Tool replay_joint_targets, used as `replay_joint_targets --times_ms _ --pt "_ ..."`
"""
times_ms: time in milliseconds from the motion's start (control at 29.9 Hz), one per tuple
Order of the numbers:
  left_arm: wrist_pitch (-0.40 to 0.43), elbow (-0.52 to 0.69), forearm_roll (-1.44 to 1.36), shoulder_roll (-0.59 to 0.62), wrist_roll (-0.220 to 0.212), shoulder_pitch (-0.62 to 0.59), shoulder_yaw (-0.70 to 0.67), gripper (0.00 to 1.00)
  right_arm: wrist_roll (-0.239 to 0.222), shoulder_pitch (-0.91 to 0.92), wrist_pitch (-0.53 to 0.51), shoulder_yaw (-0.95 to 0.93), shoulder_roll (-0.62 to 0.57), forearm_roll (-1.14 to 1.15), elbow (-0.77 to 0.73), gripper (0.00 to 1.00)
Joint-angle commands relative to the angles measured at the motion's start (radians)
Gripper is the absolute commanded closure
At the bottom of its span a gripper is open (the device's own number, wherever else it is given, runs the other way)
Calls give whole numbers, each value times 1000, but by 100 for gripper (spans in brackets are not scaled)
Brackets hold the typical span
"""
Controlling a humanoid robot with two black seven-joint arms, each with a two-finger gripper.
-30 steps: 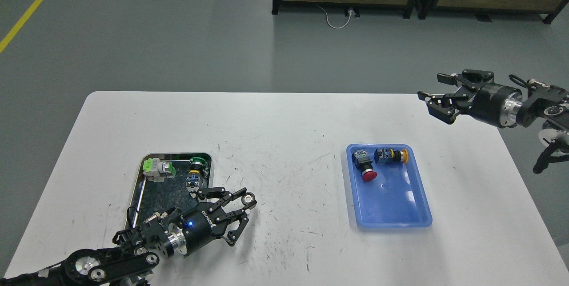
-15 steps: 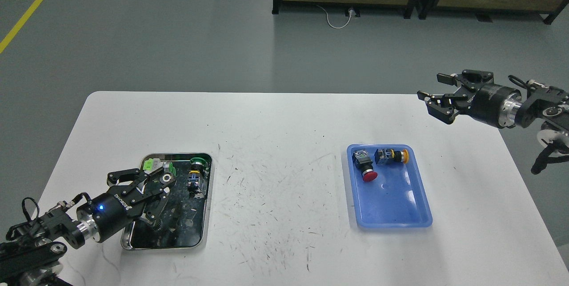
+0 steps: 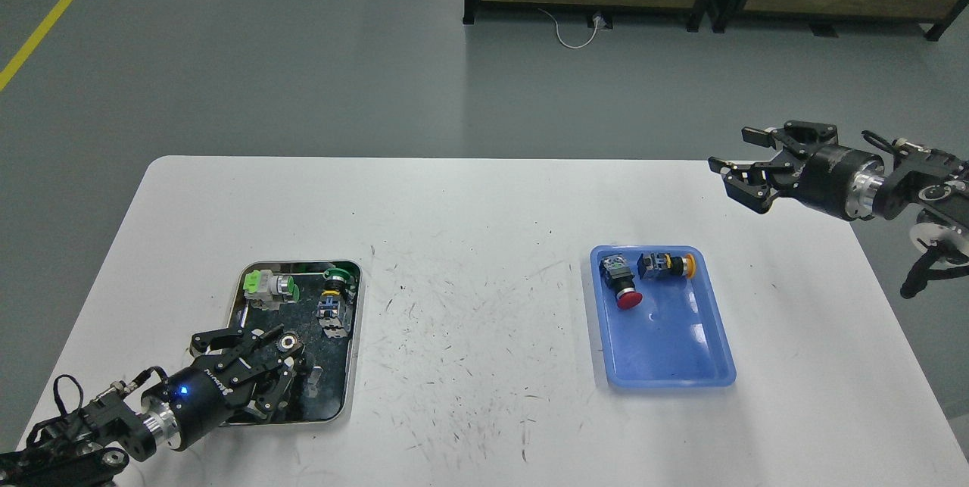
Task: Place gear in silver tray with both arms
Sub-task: 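Move the gear into the silver tray and release it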
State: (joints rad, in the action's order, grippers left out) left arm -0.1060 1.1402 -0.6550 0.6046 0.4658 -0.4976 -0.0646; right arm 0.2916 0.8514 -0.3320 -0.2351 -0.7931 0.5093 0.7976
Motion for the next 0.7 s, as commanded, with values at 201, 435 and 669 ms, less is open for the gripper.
replay_joint_targets --times_ms 201,435,669 --pt "0 -13 0 -45 -7 -4 -1 66 0 -5 1 0 0 0 0 32" --pt "0 -56 0 -72 -10 -2 -1 60 0 -5 1 -3 -3 0 0 32" --pt "-3 -56 40 -74 -10 -10 -8 35 0 -5 1 -6 -5 0 0 32"
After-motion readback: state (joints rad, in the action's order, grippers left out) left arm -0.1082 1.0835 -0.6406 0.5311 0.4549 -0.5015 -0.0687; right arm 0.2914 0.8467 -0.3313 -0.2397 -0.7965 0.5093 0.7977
